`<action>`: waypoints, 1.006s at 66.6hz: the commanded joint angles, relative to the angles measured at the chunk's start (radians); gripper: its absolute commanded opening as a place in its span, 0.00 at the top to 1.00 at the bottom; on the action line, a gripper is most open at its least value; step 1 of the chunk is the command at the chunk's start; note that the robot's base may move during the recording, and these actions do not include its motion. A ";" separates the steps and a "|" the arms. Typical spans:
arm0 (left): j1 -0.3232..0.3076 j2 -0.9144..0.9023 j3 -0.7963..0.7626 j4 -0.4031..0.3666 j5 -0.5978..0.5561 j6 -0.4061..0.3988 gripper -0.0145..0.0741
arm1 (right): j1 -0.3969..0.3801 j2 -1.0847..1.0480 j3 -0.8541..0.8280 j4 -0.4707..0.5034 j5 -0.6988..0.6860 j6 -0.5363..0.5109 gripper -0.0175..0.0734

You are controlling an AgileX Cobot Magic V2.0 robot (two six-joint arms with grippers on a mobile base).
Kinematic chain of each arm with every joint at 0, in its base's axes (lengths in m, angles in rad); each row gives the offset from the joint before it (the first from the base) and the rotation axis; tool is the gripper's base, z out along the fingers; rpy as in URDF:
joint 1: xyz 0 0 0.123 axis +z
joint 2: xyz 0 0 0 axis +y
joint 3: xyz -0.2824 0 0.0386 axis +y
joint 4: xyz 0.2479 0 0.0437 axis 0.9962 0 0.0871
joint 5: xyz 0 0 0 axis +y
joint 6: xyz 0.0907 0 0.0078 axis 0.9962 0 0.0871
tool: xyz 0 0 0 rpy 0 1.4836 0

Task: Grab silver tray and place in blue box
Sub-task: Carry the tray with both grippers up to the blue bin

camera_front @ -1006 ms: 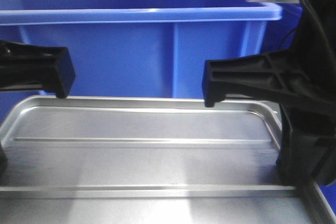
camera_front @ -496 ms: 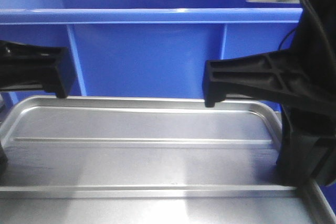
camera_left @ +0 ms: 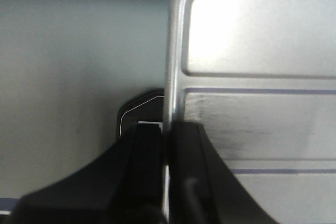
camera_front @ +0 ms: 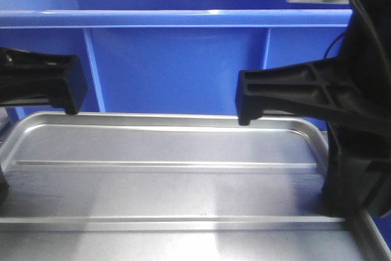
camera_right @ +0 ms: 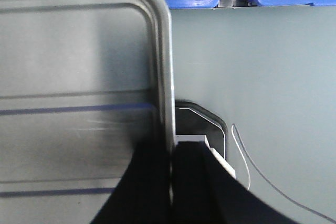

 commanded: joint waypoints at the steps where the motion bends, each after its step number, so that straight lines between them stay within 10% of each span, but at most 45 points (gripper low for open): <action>1: -0.007 -0.027 -0.027 0.015 -0.007 -0.008 0.84 | 0.000 -0.029 -0.025 -0.029 -0.010 0.000 0.75; 67: -0.007 -0.027 -0.027 0.013 -0.007 -0.008 0.84 | 0.000 -0.029 -0.025 -0.029 -0.012 0.000 0.75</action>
